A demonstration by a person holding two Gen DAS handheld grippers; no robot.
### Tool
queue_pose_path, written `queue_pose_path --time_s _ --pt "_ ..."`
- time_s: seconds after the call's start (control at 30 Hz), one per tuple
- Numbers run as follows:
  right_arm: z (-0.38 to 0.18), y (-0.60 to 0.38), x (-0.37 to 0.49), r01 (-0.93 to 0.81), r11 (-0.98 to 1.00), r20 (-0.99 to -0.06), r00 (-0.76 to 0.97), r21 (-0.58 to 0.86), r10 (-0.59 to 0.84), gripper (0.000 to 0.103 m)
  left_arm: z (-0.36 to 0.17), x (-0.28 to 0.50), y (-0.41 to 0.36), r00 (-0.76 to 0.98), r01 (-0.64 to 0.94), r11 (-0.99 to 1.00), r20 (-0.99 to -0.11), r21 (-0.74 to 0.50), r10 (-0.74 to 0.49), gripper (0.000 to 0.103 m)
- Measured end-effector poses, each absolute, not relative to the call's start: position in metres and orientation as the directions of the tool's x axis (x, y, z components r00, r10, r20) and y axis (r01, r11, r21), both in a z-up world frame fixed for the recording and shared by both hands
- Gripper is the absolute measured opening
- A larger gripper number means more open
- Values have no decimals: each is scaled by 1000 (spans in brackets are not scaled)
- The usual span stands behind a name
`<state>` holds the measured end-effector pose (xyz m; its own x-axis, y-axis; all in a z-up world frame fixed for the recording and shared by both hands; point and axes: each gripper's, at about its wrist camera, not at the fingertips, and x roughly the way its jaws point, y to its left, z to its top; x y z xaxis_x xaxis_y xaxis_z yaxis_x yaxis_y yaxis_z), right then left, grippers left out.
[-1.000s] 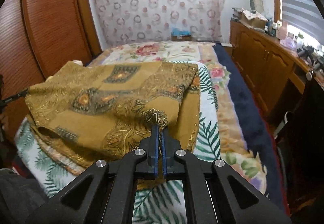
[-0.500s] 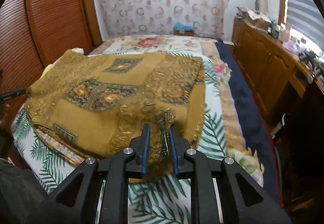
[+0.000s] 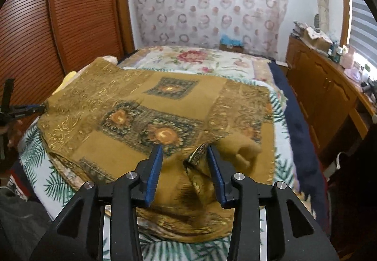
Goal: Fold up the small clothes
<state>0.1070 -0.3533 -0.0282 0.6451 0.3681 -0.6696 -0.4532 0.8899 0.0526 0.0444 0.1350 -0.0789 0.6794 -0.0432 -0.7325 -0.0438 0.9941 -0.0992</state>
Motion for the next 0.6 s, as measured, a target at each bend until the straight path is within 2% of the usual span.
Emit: queue_pose_path --time_s 0.07,0.17,0.6 --pt "-34 -346 107 -465 883 -678 632 55 375 40 -82 45 136 675 -50 993 -736 -103 -43 31" --pt "-45 -330 108 -488 870 -689 609 65 393 51 -87 47 138 667 -56 993 -744 -108 -43 33" --pt "-86 -259 128 -545 838 -766 530 21 364 55 -102 53 146 640 -69 987 -765 -146 -68 37"
